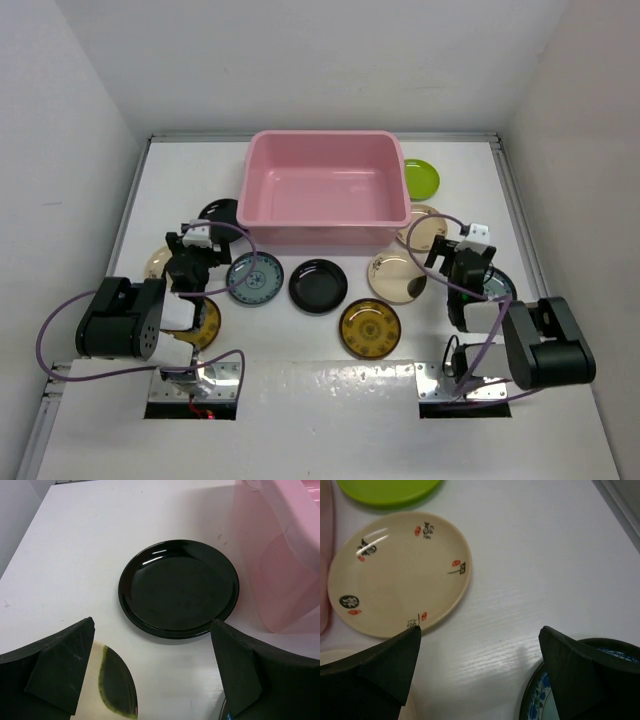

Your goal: Place the plates into the plastic bin on the countertop

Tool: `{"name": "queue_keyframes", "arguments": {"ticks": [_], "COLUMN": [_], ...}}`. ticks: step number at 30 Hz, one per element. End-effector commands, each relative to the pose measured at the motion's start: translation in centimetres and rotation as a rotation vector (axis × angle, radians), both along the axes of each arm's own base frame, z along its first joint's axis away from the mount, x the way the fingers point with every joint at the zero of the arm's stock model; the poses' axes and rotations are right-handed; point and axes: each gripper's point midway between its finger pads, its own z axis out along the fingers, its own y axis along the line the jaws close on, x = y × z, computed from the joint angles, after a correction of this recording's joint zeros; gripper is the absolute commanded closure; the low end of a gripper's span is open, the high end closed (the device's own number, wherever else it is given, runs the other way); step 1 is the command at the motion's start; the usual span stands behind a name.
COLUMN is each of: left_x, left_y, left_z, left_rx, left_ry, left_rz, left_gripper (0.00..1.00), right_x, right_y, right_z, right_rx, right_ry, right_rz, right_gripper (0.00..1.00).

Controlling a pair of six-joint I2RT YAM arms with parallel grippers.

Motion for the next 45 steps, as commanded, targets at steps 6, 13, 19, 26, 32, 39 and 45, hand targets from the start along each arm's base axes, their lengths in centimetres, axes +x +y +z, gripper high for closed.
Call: {"name": "queue_keyframes", "arguments": {"ticks": [6, 13, 19, 26, 32, 39, 45], "left_x": [1.9, 6.4, 13.8, 14.8, 14.8, 13.4, 13.6], "left_y": [1.6, 9.7, 10.0, 10.3, 9.7, 9.0, 9.0], "left_z": [2.4, 22.4, 21.4, 10.4, 4.1, -0.1, -0.2], "left_rx": [-0.068, 0.097, -0.136, -0.413, -0.354, -0.392, -0.367], "left_ry": [-0.012, -0.06, 0.268, 0.65, 0.763, 0.832, 0.82], "left_rz": [0.076, 0.378, 0.036, -0.221, -0.251, -0.264, -0.254], "left_gripper": [0.0, 0.0, 0.04, 0.34, 0.34, 0.33, 0.33], "right_x": [7.3, 8.8, 3.4, -1.5, -4.6, -6.9, -7.9], "right_y": [0.6, 2.9, 7.6, 7.9, 8.4, 8.7, 5.5], "right_z": [10.4, 14.7, 5.3, -0.7, -4.2, -6.3, -3.8], "right_rx": [-0.078, 0.234, 0.528, 0.687, 0.696, 0.729, 0.618], "right_ry": [0.03, 0.291, 0.616, 0.739, 0.831, 0.904, 0.871], "right_rz": [0.057, 0.164, 0.194, 0.055, 0.061, 0.049, -0.115], "right_gripper": [0.0, 0.14, 0.25, 0.28, 0.33, 0.88, 1.0]}}
